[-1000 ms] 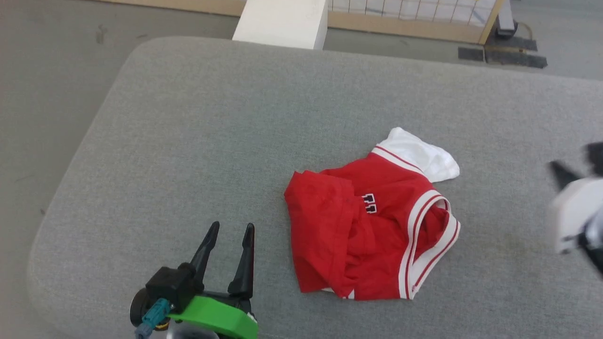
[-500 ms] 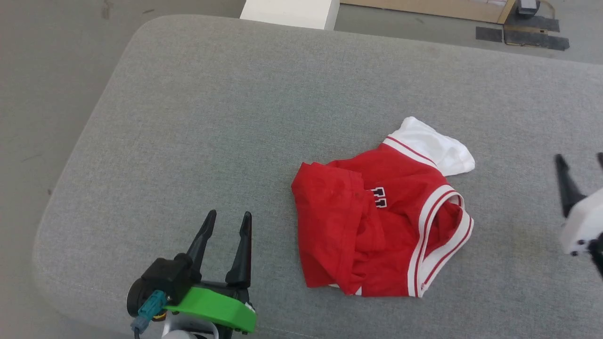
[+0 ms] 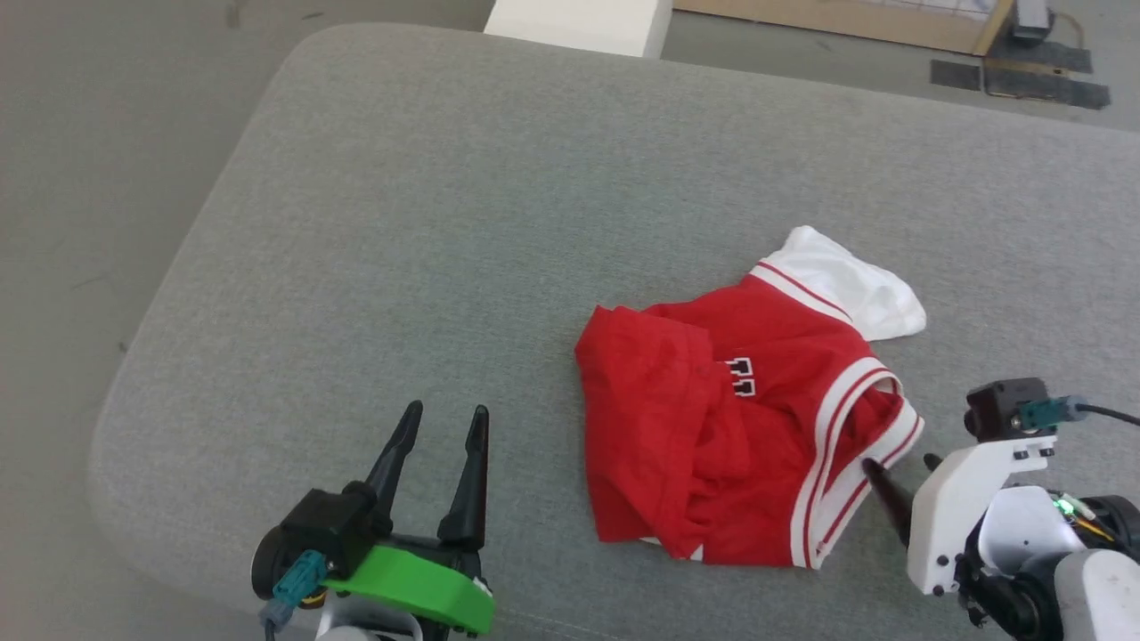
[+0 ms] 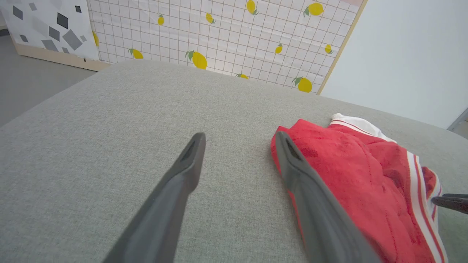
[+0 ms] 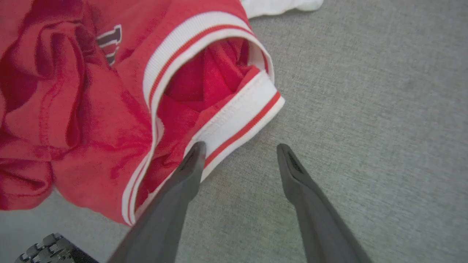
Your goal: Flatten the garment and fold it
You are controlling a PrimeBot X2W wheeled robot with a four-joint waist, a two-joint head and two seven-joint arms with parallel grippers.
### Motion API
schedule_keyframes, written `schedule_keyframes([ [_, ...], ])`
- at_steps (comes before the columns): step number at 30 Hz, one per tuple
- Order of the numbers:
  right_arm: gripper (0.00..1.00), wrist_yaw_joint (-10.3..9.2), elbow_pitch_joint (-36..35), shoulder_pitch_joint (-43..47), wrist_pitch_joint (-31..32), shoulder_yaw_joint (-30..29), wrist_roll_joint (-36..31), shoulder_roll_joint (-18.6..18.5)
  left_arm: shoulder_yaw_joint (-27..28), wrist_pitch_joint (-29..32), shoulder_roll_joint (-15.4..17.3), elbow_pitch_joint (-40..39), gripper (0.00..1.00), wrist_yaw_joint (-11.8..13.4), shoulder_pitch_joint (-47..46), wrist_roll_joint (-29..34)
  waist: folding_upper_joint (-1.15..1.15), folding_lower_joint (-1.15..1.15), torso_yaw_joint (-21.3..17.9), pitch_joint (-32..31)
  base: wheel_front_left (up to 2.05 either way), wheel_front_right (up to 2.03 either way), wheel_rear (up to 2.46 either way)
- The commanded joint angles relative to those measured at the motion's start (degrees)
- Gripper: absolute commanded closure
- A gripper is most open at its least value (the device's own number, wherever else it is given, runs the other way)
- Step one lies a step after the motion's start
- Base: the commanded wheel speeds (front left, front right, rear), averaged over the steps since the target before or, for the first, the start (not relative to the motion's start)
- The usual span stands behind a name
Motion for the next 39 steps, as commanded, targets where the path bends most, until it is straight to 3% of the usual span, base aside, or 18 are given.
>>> schedule_keyframes([
  [1, 0.00, -0.09, 0.6, 0.1, -0.7, -0.1, -0.7, 0.3, 0.1, -0.3, -0.2, 0.2, 0.00, -0.1, -1.1, -0.3, 0.00, 0.00, 0.9, 0.1, 0.00, 0.00, 0.00],
  [10, 0.00, -0.09, 8.9, -2.8, -4.7, 0.2, -4.5, 3.2, 0.1, -0.3, -0.1, 1.2, 0.00, -0.3, -0.8, -0.2, 0.00, 0.00, 2.4, -0.8, 0.00, 0.00, 0.00],
  [11, 0.56, -0.09, 10.1, -3.2, -5.6, 0.4, -5.1, 3.3, 0.1, -0.3, -0.2, 1.3, 0.00, -0.3, -0.8, -0.2, 0.00, 0.00, 2.5, -0.9, 0.00, 0.00, 0.00],
  [12, 0.93, -0.09, 11.0, -3.5, -6.2, 0.3, -5.5, 3.4, 0.0, -0.3, -0.2, 1.5, 0.00, -0.3, -0.9, -0.2, 0.00, 0.00, 2.6, -1.1, 0.00, 0.00, 0.00],
  [13, 1.00, -0.09, 12.1, -3.7, -6.5, 0.8, -6.2, 3.5, -0.2, -0.3, -0.2, 1.6, 0.00, -0.3, -0.9, -0.3, 0.00, 0.00, 2.6, -1.2, 0.00, 0.00, 0.00],
  [18, 1.00, -0.09, 13.0, -4.4, -8.6, 2.4, -7.1, 3.1, -0.1, -0.3, -0.3, 1.8, 0.00, -0.2, -0.6, -0.5, 0.00, 0.00, 2.0, -1.9, 0.00, 0.00, 0.00],
  [22, 1.00, -0.09, 9.1, -4.8, -7.7, 2.5, -5.0, 0.5, 0.2, -0.3, -0.3, 1.4, 0.00, 0.0, -0.2, -0.4, 0.00, 0.00, 0.8, -2.3, 0.00, 0.00, 0.00],
  [26, 1.00, -0.09, 3.0, -6.9, -4.9, 0.0, -4.2, -6.0, 0.6, -0.3, -0.3, 0.8, 0.00, 0.2, -0.1, -0.4, 0.00, 0.00, -0.3, -2.1, 0.00, 0.00, 0.00],
  [27, 1.00, -0.09, 0.6, -8.0, -3.1, -1.8, -4.0, -9.9, 0.7, -0.3, -0.3, 0.7, 0.00, 0.2, -0.3, -0.4, 0.00, 0.00, -0.4, -1.9, 0.00, 0.00, 0.00],
  [30, 1.00, -0.09, -0.9, -8.8, -1.6, -5.9, -4.6, -15.3, 0.6, -0.3, -0.4, 0.7, 0.00, -0.1, -0.5, -0.5, 0.00, 0.00, 0.0, -1.3, 0.00, 0.00, 0.00],
  [33, 1.00, -0.09, 1.0, -8.0, -2.2, -8.8, -5.6, -19.0, 0.2, -0.3, -0.5, 1.1, 0.00, -0.2, -0.8, -0.8, 0.00, 0.00, 1.0, -0.8, 0.00, 0.00, 0.00],
  [35, 1.00, -0.09, 3.3, -7.1, -3.9, -11.1, -6.1, -19.2, -0.1, -0.3, -0.6, 1.4, 0.00, -0.3, -0.9, -0.9, 0.00, 0.00, 1.8, -0.6, 0.00, 0.00, 0.00],
  [36, 0.96, -0.09, 4.5, -6.6, -5.0, -12.2, -6.8, -18.6, -0.2, -0.3, -0.6, 1.5, 0.00, -0.3, -0.9, -1.0, 0.00, 0.00, 2.2, -0.6, 0.00, 0.00, 0.00],
  [37, 0.71, -0.09, 5.6, -6.3, -5.7, -12.9, -7.2, -17.7, -0.2, -0.3, -0.6, 1.5, 0.00, -0.3, -0.9, -1.0, 0.00, 0.00, 2.4, -0.6, 0.00, 0.00, 0.00],
  [38, 0.58, -0.09, 7.0, -6.0, -6.5, -13.9, -7.7, -16.4, -0.2, -0.3, -0.6, 1.5, 0.00, -0.2, -0.9, -1.1, 0.00, 0.00, 2.7, -0.5, 0.00, 0.00, 0.00],
  [39, 0.25, -0.09, 8.1, -5.8, -7.1, -14.5, -8.2, -15.3, -0.1, -0.3, -0.6, 1.5, 0.00, -0.2, -0.9, -1.1, 0.00, 0.00, 2.8, -0.6, 0.00, 0.00, 0.00],
])
